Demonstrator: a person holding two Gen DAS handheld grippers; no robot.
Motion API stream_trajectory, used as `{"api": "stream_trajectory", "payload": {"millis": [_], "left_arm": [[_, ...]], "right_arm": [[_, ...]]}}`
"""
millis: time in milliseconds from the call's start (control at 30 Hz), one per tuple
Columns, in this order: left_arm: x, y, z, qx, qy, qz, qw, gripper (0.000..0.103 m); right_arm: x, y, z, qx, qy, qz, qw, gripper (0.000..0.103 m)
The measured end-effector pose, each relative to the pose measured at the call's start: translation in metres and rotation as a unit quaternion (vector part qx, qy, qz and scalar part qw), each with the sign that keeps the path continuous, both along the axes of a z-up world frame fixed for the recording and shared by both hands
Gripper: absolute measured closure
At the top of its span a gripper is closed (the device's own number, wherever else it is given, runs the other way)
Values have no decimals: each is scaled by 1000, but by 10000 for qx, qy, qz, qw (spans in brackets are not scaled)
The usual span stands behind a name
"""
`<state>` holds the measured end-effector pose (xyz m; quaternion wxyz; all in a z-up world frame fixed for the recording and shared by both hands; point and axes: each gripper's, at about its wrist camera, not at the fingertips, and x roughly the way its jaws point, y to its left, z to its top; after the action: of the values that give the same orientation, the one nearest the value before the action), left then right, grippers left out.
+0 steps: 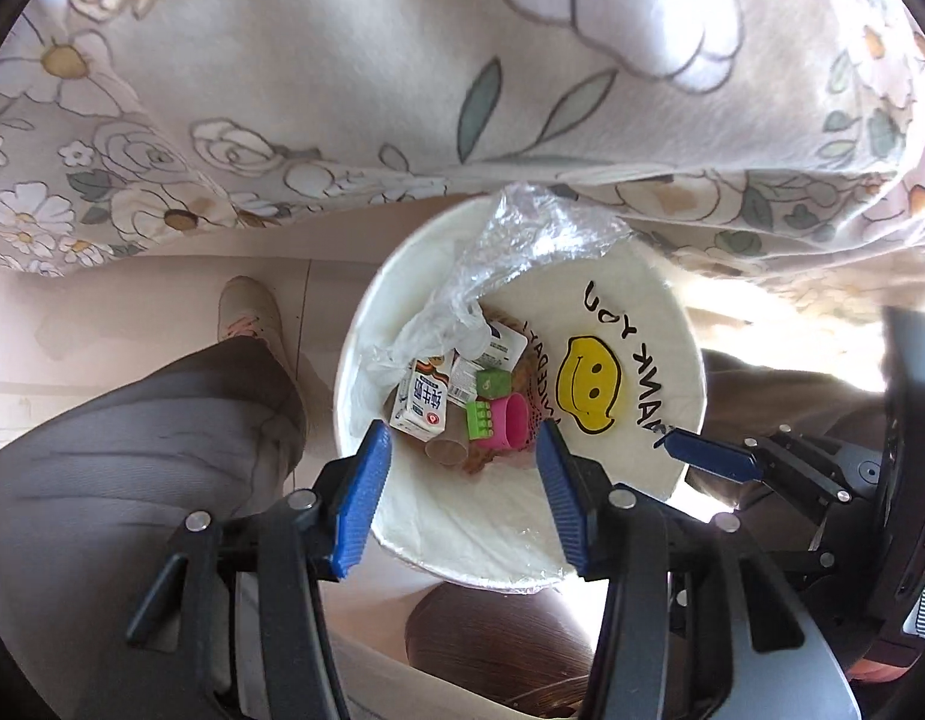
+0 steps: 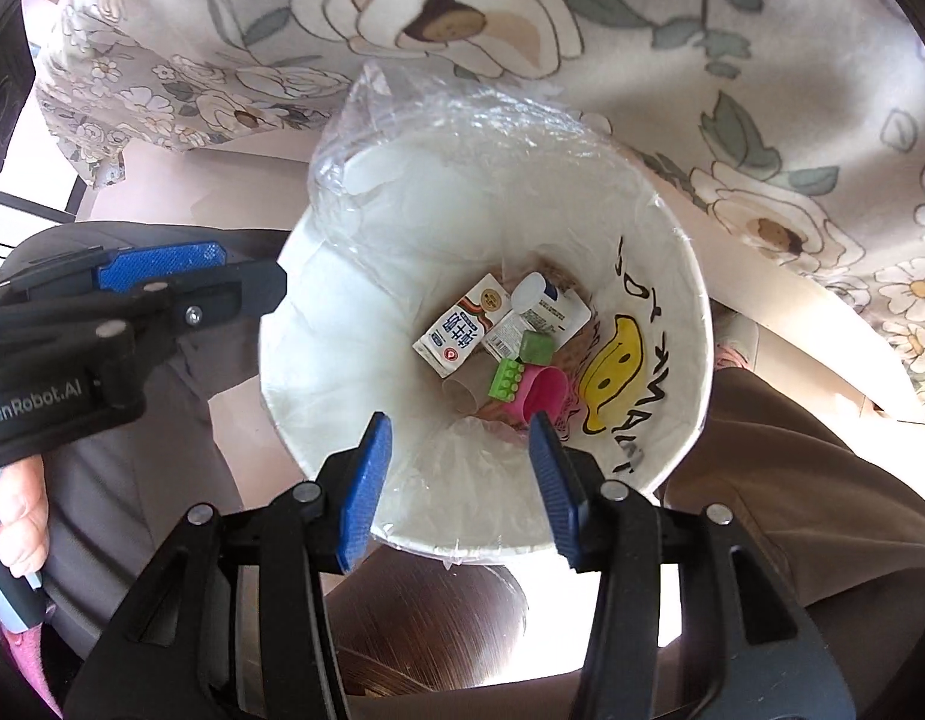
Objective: Collect trash
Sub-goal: 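Open both tools to drop the green cube and lime brick into the bin, then move both open tools back toward the black tube and green foam piece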
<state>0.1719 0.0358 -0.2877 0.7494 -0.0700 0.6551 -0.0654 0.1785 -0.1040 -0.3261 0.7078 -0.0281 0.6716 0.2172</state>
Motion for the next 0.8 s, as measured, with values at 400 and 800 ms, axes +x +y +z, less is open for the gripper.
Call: {"api": "stream_trajectory", "payload": {"millis": [400, 800], "left_arm": [[-2, 3, 116, 118, -1189, -131, 9927, 51], [59, 5, 226, -6, -2111, -75, 9774, 31]], "right_arm": [[-14, -16, 129, 254, -994, 382, 9940, 54], [42, -61, 286, 375, -2417, 363, 9689, 53]]}}
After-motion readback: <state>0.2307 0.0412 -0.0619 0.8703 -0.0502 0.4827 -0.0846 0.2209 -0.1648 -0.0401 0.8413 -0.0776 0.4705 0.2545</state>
